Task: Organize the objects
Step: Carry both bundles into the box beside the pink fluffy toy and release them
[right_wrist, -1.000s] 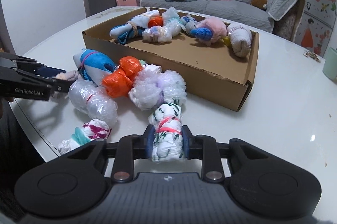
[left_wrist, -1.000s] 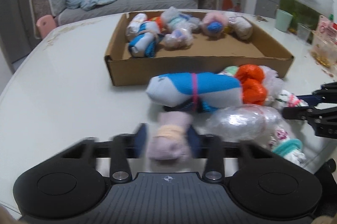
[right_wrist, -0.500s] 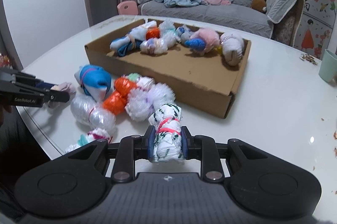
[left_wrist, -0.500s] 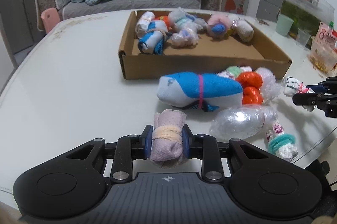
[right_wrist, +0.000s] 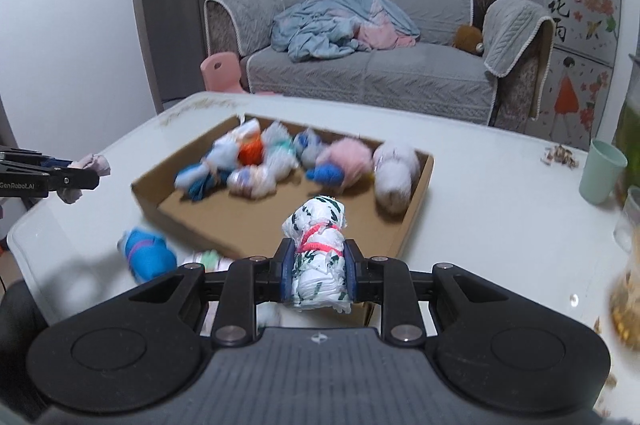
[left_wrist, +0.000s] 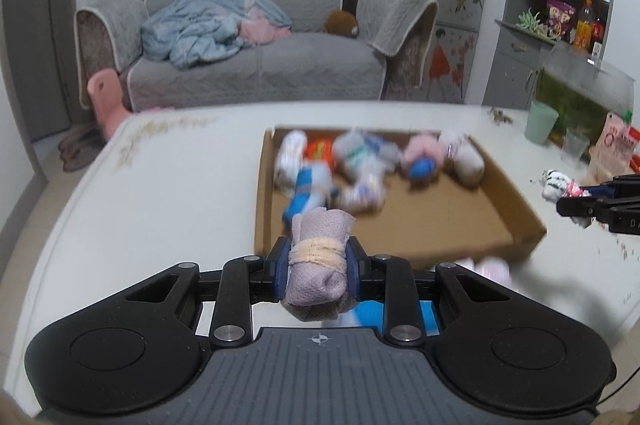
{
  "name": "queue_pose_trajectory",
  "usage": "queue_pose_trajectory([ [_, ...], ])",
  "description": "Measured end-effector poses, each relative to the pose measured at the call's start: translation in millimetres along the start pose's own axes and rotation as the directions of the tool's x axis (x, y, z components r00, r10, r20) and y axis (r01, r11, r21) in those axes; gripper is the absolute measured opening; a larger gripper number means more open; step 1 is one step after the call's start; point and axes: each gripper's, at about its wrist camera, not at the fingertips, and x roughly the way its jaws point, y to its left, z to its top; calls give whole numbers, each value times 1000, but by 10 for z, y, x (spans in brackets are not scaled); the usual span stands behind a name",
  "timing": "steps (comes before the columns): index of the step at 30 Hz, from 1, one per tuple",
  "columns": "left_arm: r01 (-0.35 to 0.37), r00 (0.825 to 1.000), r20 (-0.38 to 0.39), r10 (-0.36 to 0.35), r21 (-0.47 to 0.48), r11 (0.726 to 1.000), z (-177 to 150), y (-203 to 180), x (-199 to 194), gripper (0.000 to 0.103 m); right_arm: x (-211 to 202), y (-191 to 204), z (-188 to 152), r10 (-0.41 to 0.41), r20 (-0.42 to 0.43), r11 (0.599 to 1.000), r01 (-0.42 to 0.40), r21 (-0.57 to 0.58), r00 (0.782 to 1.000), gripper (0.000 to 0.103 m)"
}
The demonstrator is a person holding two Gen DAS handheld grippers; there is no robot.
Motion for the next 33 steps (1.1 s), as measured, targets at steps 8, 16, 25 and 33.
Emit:
queue_pose_trajectory([
  [8,67,998,-13,-66,48,997,531,-315,453,35,384,13,367,28,-4,1000,-28,-8,1000,23],
  [16,176,977,-131,-168,51,983,637,-722,1274,35,957,55,440,55,-99,998,-54,11,994,23],
  [25,152,968,-216,-131,84,985,500,-826,1821,35,1244,53,359,55,-178,998,-53,16,982,23],
  [33,117,973,-209,-96,95,989,479,-716,1897,35,1438,125,410,62,-215,998,-66,-8,975,23],
])
